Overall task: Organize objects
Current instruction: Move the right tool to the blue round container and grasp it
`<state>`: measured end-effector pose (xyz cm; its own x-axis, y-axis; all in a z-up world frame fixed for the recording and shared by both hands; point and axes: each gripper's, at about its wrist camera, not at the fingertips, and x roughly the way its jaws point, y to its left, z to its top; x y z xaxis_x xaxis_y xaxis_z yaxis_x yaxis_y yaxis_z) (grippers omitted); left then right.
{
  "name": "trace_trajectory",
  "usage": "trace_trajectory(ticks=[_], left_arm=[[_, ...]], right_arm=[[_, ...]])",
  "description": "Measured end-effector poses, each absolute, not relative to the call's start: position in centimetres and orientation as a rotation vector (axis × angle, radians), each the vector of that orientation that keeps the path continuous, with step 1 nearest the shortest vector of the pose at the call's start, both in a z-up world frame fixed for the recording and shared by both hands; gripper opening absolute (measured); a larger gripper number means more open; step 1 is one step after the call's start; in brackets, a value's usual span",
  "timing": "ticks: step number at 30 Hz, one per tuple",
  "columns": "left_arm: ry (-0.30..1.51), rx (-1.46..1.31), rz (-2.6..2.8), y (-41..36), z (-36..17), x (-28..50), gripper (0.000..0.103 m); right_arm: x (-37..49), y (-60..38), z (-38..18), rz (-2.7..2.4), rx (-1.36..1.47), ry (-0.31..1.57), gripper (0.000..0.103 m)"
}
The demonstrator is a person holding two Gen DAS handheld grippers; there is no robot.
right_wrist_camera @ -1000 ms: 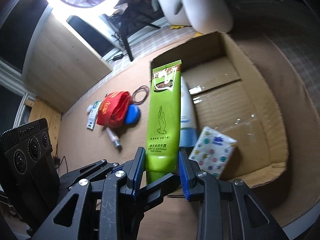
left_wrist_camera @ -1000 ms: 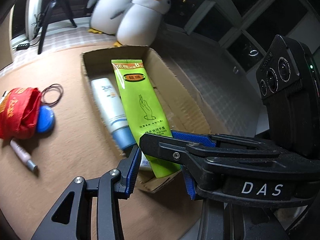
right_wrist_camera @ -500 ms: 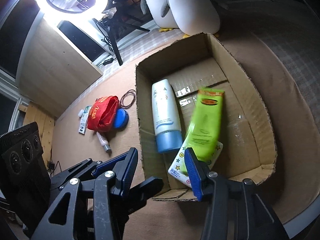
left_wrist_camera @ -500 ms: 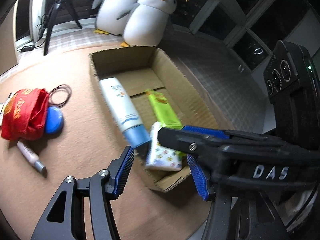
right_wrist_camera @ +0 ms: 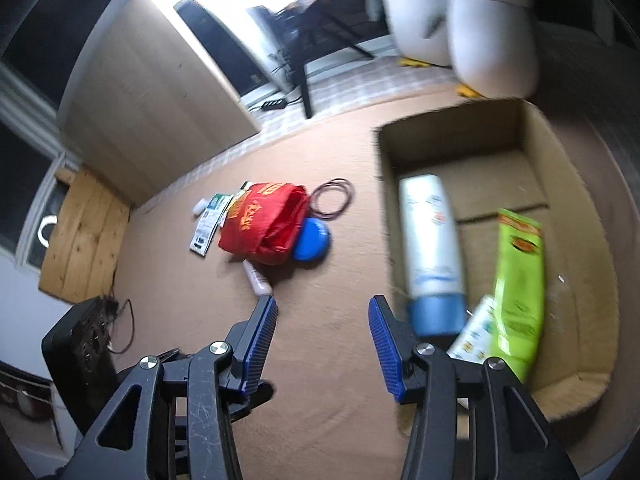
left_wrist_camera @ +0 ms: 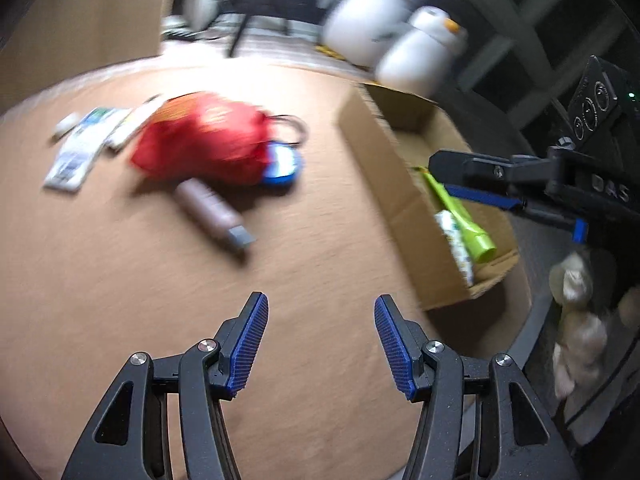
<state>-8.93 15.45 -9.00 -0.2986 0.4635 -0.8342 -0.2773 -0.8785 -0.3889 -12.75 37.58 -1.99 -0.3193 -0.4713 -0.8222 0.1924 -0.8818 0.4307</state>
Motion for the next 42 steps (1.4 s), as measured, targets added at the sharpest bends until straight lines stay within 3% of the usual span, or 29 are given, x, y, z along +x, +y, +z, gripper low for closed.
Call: trace_trajectory(ticks=[4,10,14,26,35,42], left_arm=[[-0.305,-1.518,2.247,11.7,-9.0,-8.2,0.059],[-0.398,-1.536,2.282,7.5,-9.2,-7.3,0.059],[-0.430,-1.541,2.297,6.2,-9.3,-6.9,0.059],[-0.483,-1.573,2.318,3.4,-10.1,-7.2,0.059],[-0.468,-1.573,2.304,4.3,-10.3,-8.2,0.059],[-0.448,-1.574,2.307,5.2,-10.6,-9.6,0.059]], right_arm=[[-14.2,34.2,-2.6,-2.197,1.542,-0.262,0.035],[-16.4,28.9,-5.0,-2.188,1.623,0.010,0.033],[-18.0,27.1,-7.2,-2.175,1.676,0.079,0.033],[-22.0,25.4,-9.0,-2.195,1.671,0.048,0.033],[-22.9,24.6,-9.4,-2.211,1.638,0.117,0.033],[-22.0,25.3,-10.5,-2.174,1.696,0.067,0.033]])
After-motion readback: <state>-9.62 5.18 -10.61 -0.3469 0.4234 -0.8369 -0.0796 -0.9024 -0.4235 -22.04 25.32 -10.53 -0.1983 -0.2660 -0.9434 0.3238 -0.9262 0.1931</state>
